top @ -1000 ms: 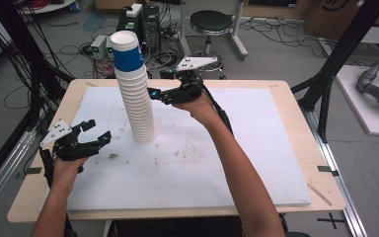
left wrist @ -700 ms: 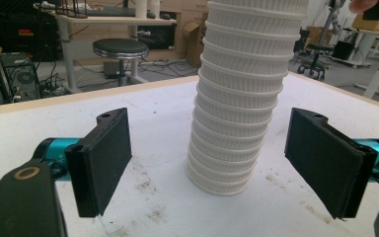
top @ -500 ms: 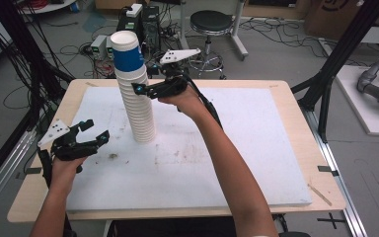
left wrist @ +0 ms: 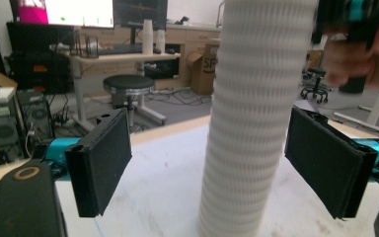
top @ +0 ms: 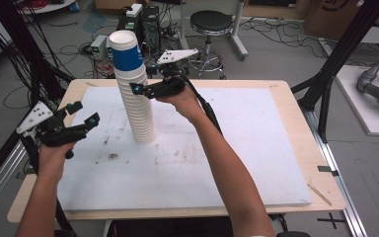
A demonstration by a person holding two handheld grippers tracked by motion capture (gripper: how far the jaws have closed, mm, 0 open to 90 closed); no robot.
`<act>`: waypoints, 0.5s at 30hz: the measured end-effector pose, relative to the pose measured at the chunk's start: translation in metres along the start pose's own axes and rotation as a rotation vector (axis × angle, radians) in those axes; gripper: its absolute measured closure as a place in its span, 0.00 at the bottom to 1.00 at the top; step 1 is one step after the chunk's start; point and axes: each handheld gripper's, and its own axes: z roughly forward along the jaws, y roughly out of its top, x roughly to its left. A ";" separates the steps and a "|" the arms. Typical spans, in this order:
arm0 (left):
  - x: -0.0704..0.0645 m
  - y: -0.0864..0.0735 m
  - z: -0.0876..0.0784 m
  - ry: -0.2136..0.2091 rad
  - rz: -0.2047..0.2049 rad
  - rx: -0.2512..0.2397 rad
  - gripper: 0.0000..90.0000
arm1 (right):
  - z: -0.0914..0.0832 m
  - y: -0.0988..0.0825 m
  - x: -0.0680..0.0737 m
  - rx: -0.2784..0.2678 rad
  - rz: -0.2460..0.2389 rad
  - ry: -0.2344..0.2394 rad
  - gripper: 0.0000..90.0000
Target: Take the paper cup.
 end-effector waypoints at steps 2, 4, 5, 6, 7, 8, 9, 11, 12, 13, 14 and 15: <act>-0.001 0.021 0.006 -0.027 0.017 -0.019 0.20 | 0.000 0.000 0.000 -0.001 -0.007 0.000 0.21; -0.003 0.042 0.013 -0.057 0.041 -0.030 0.20 | 0.000 0.000 0.000 0.001 -0.004 -0.001 0.21; -0.004 0.052 0.016 -0.076 0.046 -0.039 0.20 | 0.000 0.000 0.000 0.001 -0.004 -0.001 0.21; -0.005 0.061 0.020 -0.097 0.053 -0.042 0.20 | 0.000 0.000 0.000 0.001 -0.005 -0.001 0.21; -0.007 0.067 0.023 -0.113 0.057 -0.040 0.20 | 0.000 0.000 0.000 0.001 -0.004 -0.001 0.21; -0.009 0.076 0.029 -0.127 0.069 -0.035 0.20 | 0.000 0.000 0.000 0.000 -0.006 0.000 0.21; -0.010 0.083 0.033 -0.134 0.080 -0.029 0.20 | 0.000 0.000 0.000 -0.001 -0.005 -0.001 0.21; -0.014 0.096 0.041 -0.154 0.087 -0.032 0.20 | 0.000 0.000 0.000 -0.002 -0.005 -0.001 0.21; -0.015 0.102 0.045 -0.160 0.092 -0.031 0.20 | 0.000 0.000 0.000 -0.001 -0.003 -0.002 0.21; -0.015 0.102 0.045 -0.160 0.092 -0.031 0.20 | 0.000 0.000 0.000 -0.003 -0.002 -0.001 0.21; -0.017 0.108 0.049 -0.172 0.093 -0.032 0.20 | 0.000 0.000 0.000 -0.001 -0.004 -0.001 0.21; -0.018 0.113 0.053 -0.183 0.092 -0.029 0.20 | 0.000 0.000 0.000 -0.001 -0.004 -0.001 0.21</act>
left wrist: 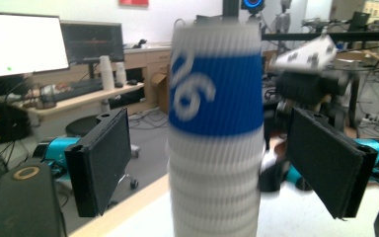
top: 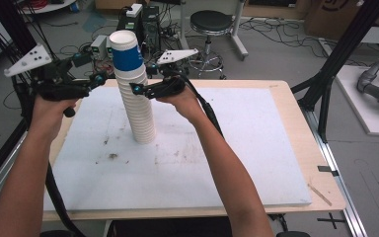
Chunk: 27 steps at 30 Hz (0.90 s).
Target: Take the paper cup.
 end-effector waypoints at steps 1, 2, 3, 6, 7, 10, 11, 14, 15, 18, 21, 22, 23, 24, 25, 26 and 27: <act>-0.001 0.009 0.009 -0.013 0.004 0.005 0.20 | 0.000 0.000 0.000 0.000 0.004 -0.001 0.21; -0.002 0.013 0.014 -0.028 0.004 0.012 0.20 | 0.000 0.000 0.000 0.000 0.004 -0.001 0.21; -0.003 0.016 0.017 -0.039 0.001 0.012 0.20 | 0.000 0.000 0.000 -0.002 -0.002 -0.001 0.21; -0.005 0.023 0.028 -0.047 0.005 0.030 0.20 | 0.000 0.000 0.000 0.001 0.003 0.000 0.21; -0.006 0.026 0.033 -0.040 0.012 0.045 0.19 | 0.000 0.000 0.000 0.003 0.004 0.000 0.21; -0.008 0.031 0.050 0.014 0.021 0.100 0.18 | -0.001 0.001 0.000 0.005 -0.005 -0.002 0.21; -0.009 0.032 0.058 0.021 0.024 0.118 0.18 | -0.001 0.001 0.000 0.005 -0.006 -0.003 0.21; -0.011 0.032 0.066 0.017 0.025 0.124 0.20 | -0.002 0.001 0.001 0.015 0.003 -0.001 0.21; -0.012 0.033 0.067 0.026 0.033 0.124 0.25 | -0.002 0.001 0.001 0.016 0.001 -0.003 0.21; -0.012 0.033 0.067 0.030 0.032 0.119 0.31 | -0.003 0.001 0.001 0.019 0.000 -0.006 0.21; -0.011 0.034 0.066 0.024 0.031 0.102 0.32 | -0.003 0.002 0.002 0.020 -0.001 -0.005 0.21; -0.011 0.036 0.064 0.024 0.029 0.080 0.32 | -0.003 0.001 0.002 0.019 0.001 -0.004 0.21; -0.011 0.040 0.063 0.025 0.021 0.050 0.32 | -0.002 0.002 0.002 0.017 0.002 -0.004 0.21; -0.011 0.043 0.061 0.024 0.018 0.034 0.32 | -0.003 0.001 0.002 0.018 -0.001 -0.003 0.21; -0.012 0.048 0.060 0.025 0.021 0.026 0.32 | -0.003 0.001 0.002 0.018 -0.002 -0.003 0.21; -0.012 0.048 0.060 0.025 0.021 0.026 0.32 | -0.003 0.001 0.002 0.019 -0.002 -0.004 0.21; -0.014 0.059 0.058 0.029 0.030 0.007 0.32 | -0.003 0.001 0.002 0.019 -0.004 -0.004 0.21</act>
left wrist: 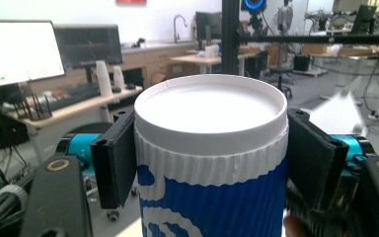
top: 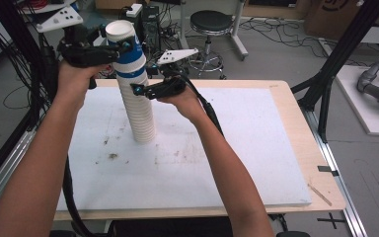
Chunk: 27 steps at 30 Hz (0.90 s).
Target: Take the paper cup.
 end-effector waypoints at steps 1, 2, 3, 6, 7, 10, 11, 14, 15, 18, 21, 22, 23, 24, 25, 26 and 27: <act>0.000 0.000 0.000 0.000 0.000 0.000 0.32 | 0.000 0.000 0.000 0.001 0.004 0.001 0.21; -0.003 0.012 -0.003 0.008 0.011 -0.028 0.32 | 0.000 0.000 0.000 0.000 0.004 0.002 0.21; -0.005 0.018 -0.005 0.012 0.018 -0.045 0.32 | 0.000 0.000 0.001 0.003 0.006 -0.001 0.21; -0.012 0.033 -0.010 0.010 0.026 -0.084 0.32 | 0.000 0.000 0.001 0.003 -0.001 -0.014 0.21; -0.012 0.033 -0.010 0.010 0.026 -0.084 0.32 | 0.000 -0.001 0.001 0.004 -0.015 -0.027 0.21; -0.021 0.046 -0.014 0.021 0.055 -0.107 0.32 | -0.001 -0.003 0.002 0.022 -0.006 -0.025 0.21; -0.021 0.046 -0.014 0.021 0.055 -0.107 0.32 | -0.001 -0.003 0.002 0.022 -0.006 -0.025 0.21; -0.026 0.052 -0.020 0.025 0.055 -0.120 0.32 | -0.005 -0.007 0.002 0.044 -0.002 -0.028 0.21; -0.026 0.052 -0.020 0.025 0.055 -0.120 0.32 | -0.005 -0.007 0.002 0.044 -0.002 -0.028 0.21; -0.032 0.050 -0.026 -0.010 0.028 -0.116 0.32 | -0.021 -0.012 0.000 0.066 -0.005 -0.042 0.21; -0.040 0.042 -0.028 -0.056 0.011 -0.098 0.32 | -0.040 -0.017 -0.002 0.084 -0.009 -0.063 0.21; -0.042 0.038 -0.028 -0.068 0.006 -0.093 0.32 | -0.046 -0.019 -0.003 0.091 -0.011 -0.076 0.21; -0.045 0.033 -0.028 -0.082 -0.005 -0.092 0.32 | -0.054 -0.021 -0.003 0.096 -0.012 -0.083 0.21; -0.046 0.030 -0.027 -0.092 -0.007 -0.088 0.32 | -0.061 -0.022 -0.005 0.105 -0.020 -0.093 0.21; -0.046 0.030 -0.027 -0.092 -0.007 -0.088 0.32 | -0.061 -0.022 -0.005 0.105 -0.020 -0.093 0.21; -0.050 0.024 -0.026 -0.108 -0.012 -0.078 0.32 | -0.076 -0.028 -0.003 0.095 -0.018 -0.100 0.21; -0.053 0.019 -0.024 -0.120 -0.016 -0.075 0.32 | -0.084 -0.031 -0.003 0.096 -0.016 -0.105 0.21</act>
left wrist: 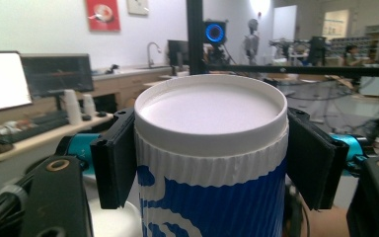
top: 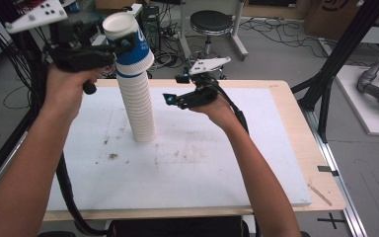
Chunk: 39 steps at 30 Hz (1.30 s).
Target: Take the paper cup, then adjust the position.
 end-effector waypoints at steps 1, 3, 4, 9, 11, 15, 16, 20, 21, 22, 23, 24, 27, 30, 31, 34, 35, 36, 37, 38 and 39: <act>-0.004 -0.009 0.003 -0.025 -0.014 0.007 0.32 | -0.007 -0.004 -0.001 0.002 -0.003 -0.007 0.21; -0.008 -0.018 0.006 -0.043 -0.017 0.020 0.32 | -0.022 -0.013 -0.001 0.009 0.002 -0.025 0.21; -0.010 -0.025 0.009 -0.051 -0.016 0.026 0.32 | -0.028 -0.016 -0.001 0.012 0.002 -0.034 0.21; -0.015 -0.058 0.018 -0.089 -0.043 0.038 0.32 | -0.065 -0.044 0.000 -0.001 0.036 -0.074 0.21; -0.018 -0.073 0.021 -0.099 -0.042 0.055 0.32 | -0.074 -0.058 0.001 0.018 0.034 -0.099 0.21; -0.026 -0.103 0.026 -0.127 -0.043 0.090 0.32 | -0.090 -0.089 0.001 0.058 0.064 -0.140 0.21; -0.026 -0.103 0.026 -0.127 -0.043 0.090 0.32 | -0.093 -0.095 0.001 0.057 0.061 -0.154 0.21; -0.030 -0.138 0.029 -0.134 -0.073 0.097 0.32 | -0.108 -0.127 0.004 0.065 0.094 -0.189 0.21; -0.030 -0.144 0.030 -0.132 -0.070 0.102 0.32 | -0.111 -0.133 0.005 0.061 0.104 -0.196 0.21; -0.030 -0.144 0.030 -0.132 -0.070 0.102 0.32 | -0.114 -0.138 0.005 0.052 0.113 -0.202 0.21; -0.030 -0.155 0.032 -0.130 -0.081 0.110 0.32 | -0.116 -0.142 0.006 0.047 0.118 -0.206 0.21; -0.030 -0.160 0.033 -0.125 -0.086 0.117 0.32 | -0.118 -0.146 0.007 0.038 0.126 -0.209 0.21; -0.030 -0.170 0.036 -0.122 -0.089 0.138 0.32 | -0.119 -0.152 0.008 0.022 0.133 -0.216 0.21; -0.031 -0.176 0.038 -0.115 -0.087 0.152 0.32 | -0.116 -0.158 0.012 0.030 0.156 -0.193 0.21; -0.032 -0.177 0.038 -0.111 -0.086 0.153 0.32 | -0.114 -0.159 0.013 0.034 0.153 -0.187 0.21; -0.034 -0.178 0.040 -0.110 -0.082 0.155 0.32 | -0.114 -0.159 0.017 0.032 0.143 -0.180 0.21; -0.034 -0.180 0.042 -0.110 -0.081 0.161 0.32 | -0.114 -0.158 0.017 0.028 0.140 -0.181 0.21; -0.034 -0.180 0.042 -0.112 -0.083 0.164 0.32 | -0.115 -0.158 0.019 0.024 0.142 -0.177 0.21; -0.034 -0.181 0.043 -0.113 -0.081 0.168 0.32 | -0.116 -0.158 0.020 0.023 0.136 -0.179 0.21; -0.035 -0.182 0.044 -0.114 -0.080 0.169 0.32 | -0.117 -0.159 0.022 0.023 0.129 -0.182 0.21; -0.035 -0.183 0.044 -0.116 -0.078 0.172 0.32 | -0.118 -0.160 0.024 0.023 0.125 -0.182 0.21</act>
